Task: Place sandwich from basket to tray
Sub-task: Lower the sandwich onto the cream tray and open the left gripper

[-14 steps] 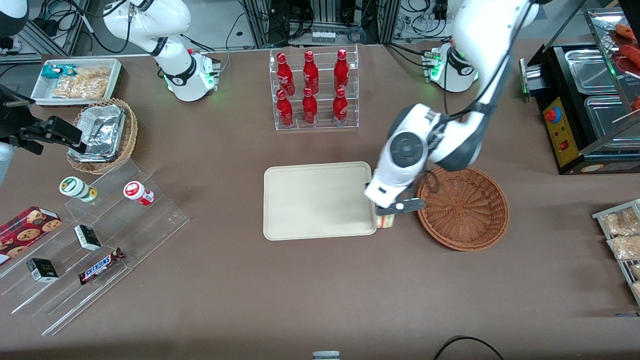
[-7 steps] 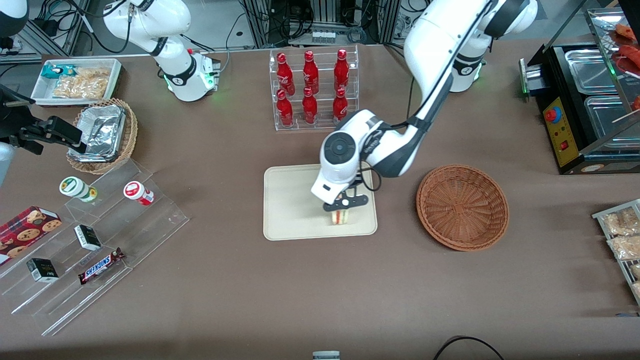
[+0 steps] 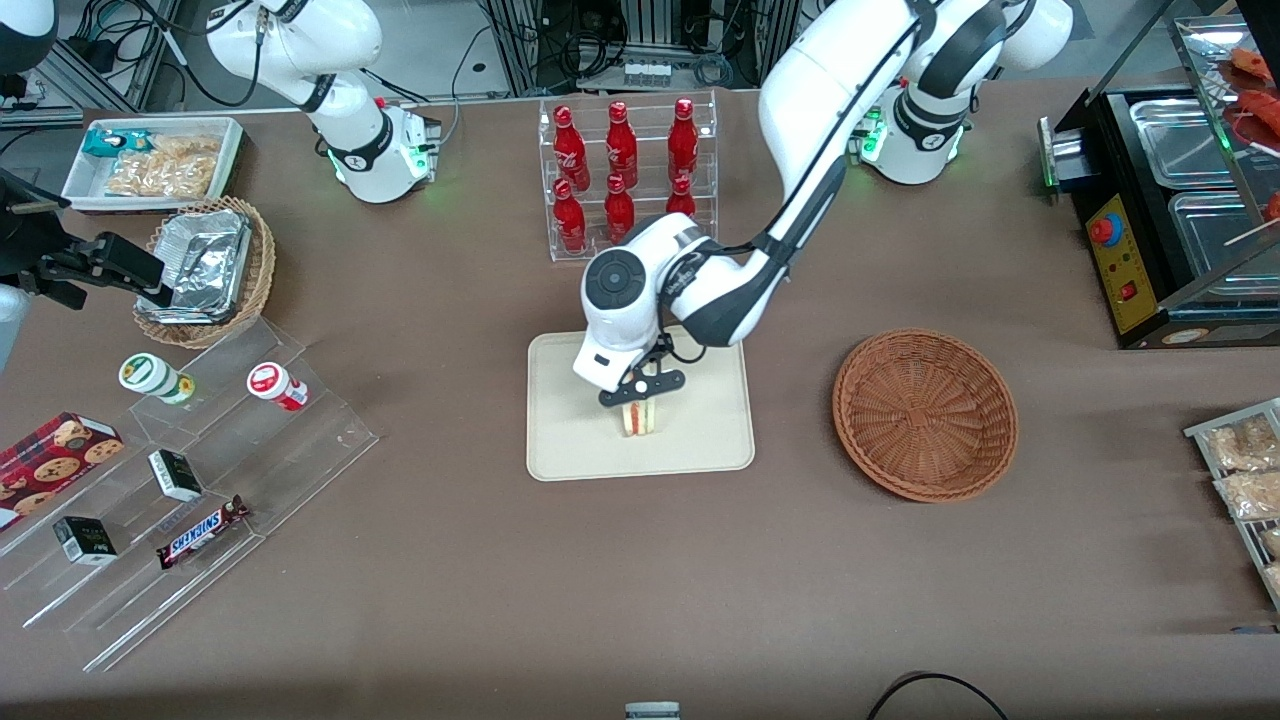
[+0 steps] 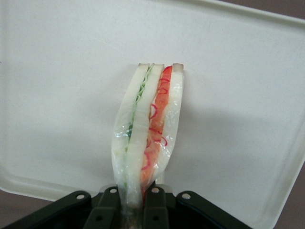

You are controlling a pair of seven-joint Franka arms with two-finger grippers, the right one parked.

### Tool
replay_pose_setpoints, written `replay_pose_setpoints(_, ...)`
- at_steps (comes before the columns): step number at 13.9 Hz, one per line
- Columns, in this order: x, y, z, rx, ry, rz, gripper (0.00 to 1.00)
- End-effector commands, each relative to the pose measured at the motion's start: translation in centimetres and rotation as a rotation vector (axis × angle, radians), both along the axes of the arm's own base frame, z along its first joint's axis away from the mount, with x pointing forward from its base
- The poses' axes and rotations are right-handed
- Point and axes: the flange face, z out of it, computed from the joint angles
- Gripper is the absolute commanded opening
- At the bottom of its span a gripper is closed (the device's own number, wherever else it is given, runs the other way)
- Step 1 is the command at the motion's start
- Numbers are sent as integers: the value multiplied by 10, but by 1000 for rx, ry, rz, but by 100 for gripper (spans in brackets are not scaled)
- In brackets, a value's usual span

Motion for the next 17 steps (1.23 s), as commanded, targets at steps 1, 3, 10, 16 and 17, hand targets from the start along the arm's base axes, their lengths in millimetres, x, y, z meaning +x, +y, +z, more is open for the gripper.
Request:
replay_pose_setpoints(1,9,-5,-1,18,-18,18,1)
replay_pose_setpoints(3,10,-4,-2,15,-19,9,38)
replay_pose_setpoints(10,18,9,52,26,-58,14,100)
replay_pose_setpoints(16,38,73,125,44,-42,-69,100)
replay_pose_setpoints(17,50,98,129,54,-26,-51,100)
